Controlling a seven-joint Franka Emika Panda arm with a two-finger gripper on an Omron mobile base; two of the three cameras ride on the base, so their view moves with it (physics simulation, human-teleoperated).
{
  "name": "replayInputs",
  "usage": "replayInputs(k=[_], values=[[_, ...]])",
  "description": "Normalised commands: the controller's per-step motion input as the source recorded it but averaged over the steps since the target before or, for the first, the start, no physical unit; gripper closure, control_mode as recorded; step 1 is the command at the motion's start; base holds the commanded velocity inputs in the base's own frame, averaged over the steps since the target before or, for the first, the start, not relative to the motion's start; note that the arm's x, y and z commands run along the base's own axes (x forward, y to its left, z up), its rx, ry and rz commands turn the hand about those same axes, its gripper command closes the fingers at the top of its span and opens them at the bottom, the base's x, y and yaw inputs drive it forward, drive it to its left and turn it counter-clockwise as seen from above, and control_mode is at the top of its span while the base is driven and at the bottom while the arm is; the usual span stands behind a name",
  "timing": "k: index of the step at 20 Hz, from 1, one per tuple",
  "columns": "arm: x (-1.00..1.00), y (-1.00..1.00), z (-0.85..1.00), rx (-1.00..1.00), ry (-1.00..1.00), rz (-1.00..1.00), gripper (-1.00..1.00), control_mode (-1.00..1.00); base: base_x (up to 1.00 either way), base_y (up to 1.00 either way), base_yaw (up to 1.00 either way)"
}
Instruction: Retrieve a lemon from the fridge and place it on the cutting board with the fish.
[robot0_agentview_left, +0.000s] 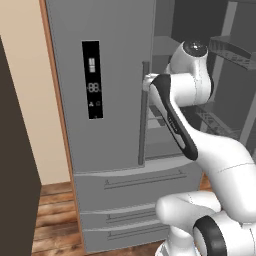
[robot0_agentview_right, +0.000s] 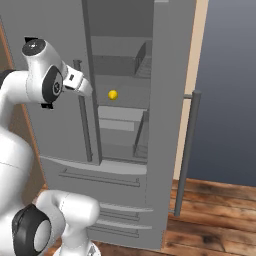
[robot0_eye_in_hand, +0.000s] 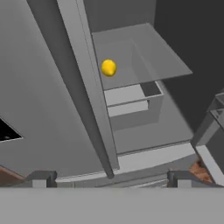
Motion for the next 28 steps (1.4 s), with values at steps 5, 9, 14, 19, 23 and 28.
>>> replayInputs(k=[5,9,14,19,23,28], values=[[0.12,0.11,0.03,0.00,-0.07,0.02,-1.00,-1.00,0.00,0.00,0.00],[0.18,0.00,-0.04,0.00,-0.01,0.00,-1.00,-1.00,0.00,0.00,0.00],[0.50,0.11,0.00,0.00,-0.03,0.03,-1.00,-1.00,0.00,0.00,0.00],[0.23,0.23,0.00,-0.03,-0.04,0.00,-1.00,-1.00,0.00,0.00,0.00],[0.21,0.07,-0.01,-0.07,-0.05,0.00,-1.00,-1.00,0.00,0.00,0.00],[0.28,0.00,-0.08,-0.04,-0.04,0.00,-1.00,-1.00,0.00,0.00,0.00]])
